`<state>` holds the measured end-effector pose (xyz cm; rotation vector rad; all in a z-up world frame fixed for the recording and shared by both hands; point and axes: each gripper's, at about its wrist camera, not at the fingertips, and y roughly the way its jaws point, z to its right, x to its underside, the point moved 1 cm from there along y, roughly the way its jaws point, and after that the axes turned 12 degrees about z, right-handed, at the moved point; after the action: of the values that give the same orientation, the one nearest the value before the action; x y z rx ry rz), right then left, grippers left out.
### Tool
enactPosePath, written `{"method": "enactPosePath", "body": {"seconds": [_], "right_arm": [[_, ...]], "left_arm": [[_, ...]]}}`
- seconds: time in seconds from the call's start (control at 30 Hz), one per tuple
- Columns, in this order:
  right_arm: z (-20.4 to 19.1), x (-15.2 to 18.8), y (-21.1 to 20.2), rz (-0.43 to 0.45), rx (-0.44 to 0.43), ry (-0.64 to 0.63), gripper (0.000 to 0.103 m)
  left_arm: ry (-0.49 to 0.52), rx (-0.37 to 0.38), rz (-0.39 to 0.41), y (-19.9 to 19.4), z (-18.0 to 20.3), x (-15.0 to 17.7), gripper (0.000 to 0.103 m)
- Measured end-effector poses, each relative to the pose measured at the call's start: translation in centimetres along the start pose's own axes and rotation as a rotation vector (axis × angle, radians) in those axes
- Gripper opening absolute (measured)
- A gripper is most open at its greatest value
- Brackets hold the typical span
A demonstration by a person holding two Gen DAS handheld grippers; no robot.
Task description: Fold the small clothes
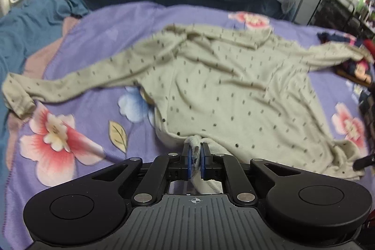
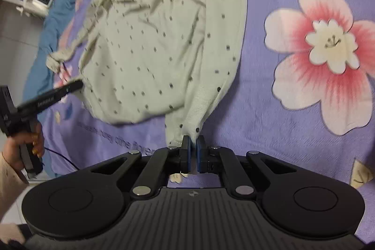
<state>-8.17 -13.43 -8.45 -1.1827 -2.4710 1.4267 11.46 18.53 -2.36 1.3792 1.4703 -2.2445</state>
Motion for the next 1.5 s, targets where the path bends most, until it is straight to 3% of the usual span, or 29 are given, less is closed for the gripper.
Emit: {"method": "enactPosePath", "body": {"seconds": [0.17, 0.27, 0.4, 0.6, 0.7, 0.9, 1.3, 1.43, 1.5], "right_arm": [[-0.1, -3.8, -4.9, 0.097, -0.062, 0.048, 0.007], [-0.8, -5.3, -8.3, 0.118, -0.107, 0.017, 0.007], [-0.2, -4.9, -11.0, 0.038, -0.077, -0.034, 0.006], [1.7, -1.0, -9.2, -0.072, 0.022, -0.087, 0.005], [3.1, 0.3, -7.3, -0.116, 0.081, -0.067, 0.005], [3.6, 1.5, -5.5, -0.145, 0.193, -0.158, 0.006], [3.4, 4.4, -2.3, -0.200, 0.327, -0.315, 0.007], [4.0, 5.1, -2.6, -0.191, 0.335, -0.291, 0.012], [4.4, 5.2, -3.0, -0.192, 0.341, -0.288, 0.013]], "left_arm": [[-0.027, -0.017, 0.060, -5.5, -1.3, -2.6, 0.038], [-0.069, -0.036, 0.013, -8.1, -2.1, -2.3, 0.038], [-0.090, -0.064, -0.084, -9.3, -2.4, 0.9, 0.038], [-0.171, -0.112, -0.254, -7.4, -2.7, 7.9, 0.037], [-0.175, -0.141, -0.288, -6.4, -3.1, 9.9, 0.036], [-0.138, -0.172, -0.308, -5.9, -3.2, 10.2, 0.036], [-0.092, -0.205, -0.353, -4.4, -2.7, 11.2, 0.036], [-0.107, -0.211, -0.347, -4.5, -3.0, 11.3, 0.040], [-0.104, -0.213, -0.340, -4.9, -3.2, 11.2, 0.052]]}}
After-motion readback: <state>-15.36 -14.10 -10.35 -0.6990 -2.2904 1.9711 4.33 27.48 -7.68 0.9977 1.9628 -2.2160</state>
